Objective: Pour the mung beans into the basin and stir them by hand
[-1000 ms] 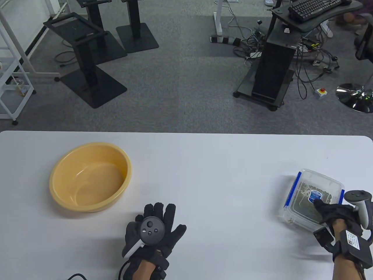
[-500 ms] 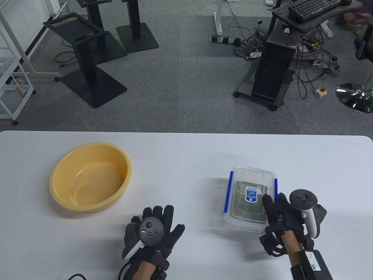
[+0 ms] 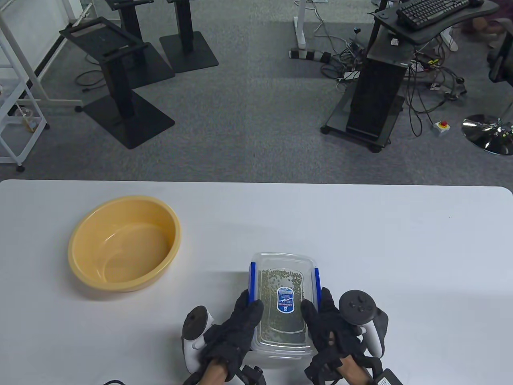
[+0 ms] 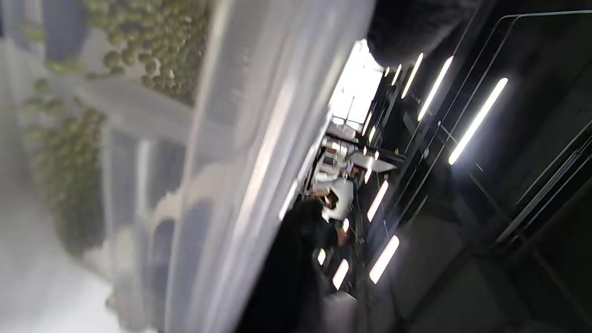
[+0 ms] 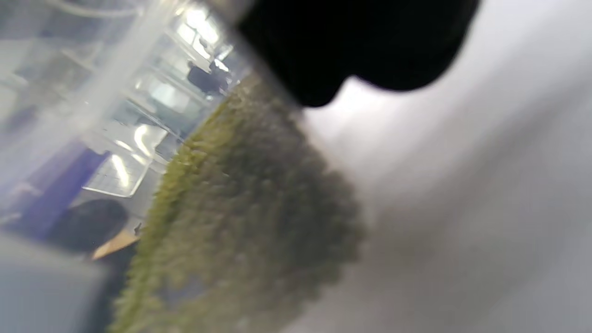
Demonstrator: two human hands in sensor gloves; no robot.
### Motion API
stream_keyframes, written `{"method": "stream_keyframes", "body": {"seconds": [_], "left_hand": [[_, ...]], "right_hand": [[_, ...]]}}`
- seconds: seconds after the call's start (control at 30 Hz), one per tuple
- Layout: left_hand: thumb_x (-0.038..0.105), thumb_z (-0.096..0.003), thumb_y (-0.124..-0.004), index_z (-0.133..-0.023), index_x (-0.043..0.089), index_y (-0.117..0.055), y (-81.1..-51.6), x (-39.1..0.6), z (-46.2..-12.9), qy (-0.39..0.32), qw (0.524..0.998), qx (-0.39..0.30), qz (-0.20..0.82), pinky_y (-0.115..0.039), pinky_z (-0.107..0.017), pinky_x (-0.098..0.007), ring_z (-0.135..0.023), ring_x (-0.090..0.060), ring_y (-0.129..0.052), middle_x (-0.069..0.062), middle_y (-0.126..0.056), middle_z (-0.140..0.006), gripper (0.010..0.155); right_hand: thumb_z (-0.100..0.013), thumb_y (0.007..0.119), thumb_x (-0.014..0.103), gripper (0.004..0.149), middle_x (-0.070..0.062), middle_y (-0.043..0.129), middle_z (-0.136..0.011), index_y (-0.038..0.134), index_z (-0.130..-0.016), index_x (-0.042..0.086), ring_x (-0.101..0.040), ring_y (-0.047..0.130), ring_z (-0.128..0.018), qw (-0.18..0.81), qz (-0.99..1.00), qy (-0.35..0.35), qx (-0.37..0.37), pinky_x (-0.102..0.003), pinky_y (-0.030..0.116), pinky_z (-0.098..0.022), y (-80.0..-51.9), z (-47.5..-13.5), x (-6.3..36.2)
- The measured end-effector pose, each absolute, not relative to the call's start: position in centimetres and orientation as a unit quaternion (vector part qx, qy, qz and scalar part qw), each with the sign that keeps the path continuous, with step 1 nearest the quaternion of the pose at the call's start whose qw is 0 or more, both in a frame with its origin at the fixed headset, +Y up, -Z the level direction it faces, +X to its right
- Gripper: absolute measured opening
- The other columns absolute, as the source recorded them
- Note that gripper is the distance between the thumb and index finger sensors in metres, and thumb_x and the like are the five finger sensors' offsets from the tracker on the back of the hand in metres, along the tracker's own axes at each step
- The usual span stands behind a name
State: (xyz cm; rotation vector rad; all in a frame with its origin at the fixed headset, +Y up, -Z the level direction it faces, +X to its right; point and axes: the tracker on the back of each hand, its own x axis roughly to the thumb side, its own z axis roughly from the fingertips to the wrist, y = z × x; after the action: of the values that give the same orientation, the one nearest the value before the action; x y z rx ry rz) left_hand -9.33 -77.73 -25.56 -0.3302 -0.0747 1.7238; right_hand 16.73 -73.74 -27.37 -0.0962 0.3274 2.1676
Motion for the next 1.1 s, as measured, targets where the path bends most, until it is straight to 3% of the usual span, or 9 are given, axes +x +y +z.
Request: {"method": "stream_keyframes", "body": {"seconds": [0.17, 0.4, 0.57, 0.67, 0.73, 0.8, 0.87, 0.97, 1.1], "left_hand": [[0.044, -0.0613, -0.051, -0.115, -0.001, -0.034, -77.5, -9.5, -25.4, -0.025, 0.647, -0.112, 0.754, -0.069, -0.036, -0.085, -0.080, -0.076, -0.066, -0.054, -0.038, -0.104, 0.073], [0.042, -0.0600, -0.050, -0.113, -0.005, -0.044, -77.4, -10.4, -25.4, 0.000, 0.642, -0.087, 0.762, -0.072, -0.034, -0.084, -0.075, -0.077, -0.073, -0.053, -0.048, -0.102, 0.071], [0.043, -0.0601, -0.056, -0.113, -0.005, -0.052, -77.4, -11.0, -25.8, -0.013, 0.595, -0.095, 0.798, -0.073, -0.037, -0.081, -0.078, -0.073, -0.075, -0.051, -0.053, -0.102, 0.071], [0.029, -0.0583, -0.062, -0.112, -0.005, -0.040, -77.6, -11.7, -26.7, -0.018, 0.589, -0.083, 0.804, -0.078, -0.039, -0.069, -0.073, -0.060, -0.089, -0.044, -0.070, -0.094, 0.067], [0.040, -0.0600, -0.063, -0.114, -0.001, -0.029, -78.0, -11.5, -26.6, -0.027, 0.607, -0.128, 0.784, -0.074, -0.043, -0.072, -0.077, -0.055, -0.084, -0.039, -0.062, -0.097, 0.075], [0.054, -0.0615, -0.057, -0.118, 0.006, -0.035, -79.2, -11.0, -26.1, -0.024, 0.572, -0.178, 0.800, -0.078, -0.042, -0.068, -0.078, -0.057, -0.083, -0.039, -0.062, -0.097, 0.078], [0.044, -0.0623, -0.054, -0.117, 0.002, -0.039, -79.5, -10.9, -26.0, 0.018, 0.524, -0.157, 0.837, -0.077, -0.039, -0.069, -0.072, -0.061, -0.084, -0.043, -0.065, -0.093, 0.071], [0.035, -0.0595, -0.057, -0.111, -0.004, -0.053, -79.2, -10.8, -26.3, 0.004, 0.612, -0.115, 0.783, -0.085, -0.032, -0.063, -0.058, -0.058, -0.096, -0.043, -0.079, -0.082, 0.065], [0.033, -0.0592, -0.057, -0.109, -0.008, -0.051, -79.2, -10.0, -25.8, 0.015, 0.611, -0.130, 0.781, -0.086, -0.030, -0.062, -0.057, -0.058, -0.096, -0.044, -0.078, -0.082, 0.065]], "right_hand": [[-0.033, 0.055, 0.060, 0.091, -0.019, 0.066, -0.061, 0.020, -0.090, -0.002, -0.021, 0.081, -0.034, 0.441, 0.888, 0.123, -0.029, -0.033, 0.080, -0.019, -73.3, -27.1, 16.6], [-0.033, 0.054, 0.060, 0.092, -0.019, 0.065, -0.062, 0.016, -0.089, -0.003, -0.021, 0.081, -0.034, 0.446, 0.885, 0.134, -0.028, -0.033, 0.080, -0.019, -73.9, -26.8, 16.2], [-0.033, 0.054, 0.061, 0.092, -0.018, 0.064, -0.063, 0.015, -0.090, 0.000, -0.021, 0.081, -0.036, 0.474, 0.870, 0.137, -0.017, -0.033, 0.079, -0.022, -73.6, -27.3, 16.9], [-0.033, 0.057, 0.063, 0.094, -0.016, 0.064, -0.066, 0.017, -0.091, 0.002, -0.020, 0.082, -0.039, 0.527, 0.841, 0.124, 0.007, -0.033, 0.080, -0.025, -73.7, -27.5, 17.5], [-0.034, 0.060, 0.061, 0.094, -0.019, 0.058, -0.069, 0.013, -0.092, 0.005, -0.026, 0.077, -0.044, 0.544, 0.829, 0.130, 0.028, -0.039, 0.075, -0.030, -73.8, -27.5, 17.0], [-0.031, 0.056, 0.067, 0.098, -0.017, 0.060, -0.068, 0.014, -0.092, 0.003, -0.023, 0.079, -0.044, 0.506, 0.855, 0.109, 0.034, -0.037, 0.077, -0.030, -73.6, -27.1, 16.6], [-0.029, 0.050, 0.071, 0.098, -0.016, 0.067, -0.065, 0.023, -0.093, 0.002, -0.022, 0.083, -0.041, 0.507, 0.858, 0.081, 0.006, -0.036, 0.081, -0.027, -73.6, -27.0, 16.9], [-0.028, 0.047, 0.070, 0.096, -0.018, 0.076, -0.052, 0.037, -0.091, -0.002, -0.026, 0.089, -0.030, 0.578, 0.807, 0.107, -0.051, -0.042, 0.082, -0.018, -74.7, -27.3, 17.8], [-0.037, 0.052, 0.055, 0.081, -0.020, 0.084, -0.040, 0.055, -0.084, -0.011, -0.024, 0.094, -0.017, 0.556, 0.814, 0.163, -0.024, -0.042, 0.084, -0.010, -74.9, -28.4, 19.4]]}}
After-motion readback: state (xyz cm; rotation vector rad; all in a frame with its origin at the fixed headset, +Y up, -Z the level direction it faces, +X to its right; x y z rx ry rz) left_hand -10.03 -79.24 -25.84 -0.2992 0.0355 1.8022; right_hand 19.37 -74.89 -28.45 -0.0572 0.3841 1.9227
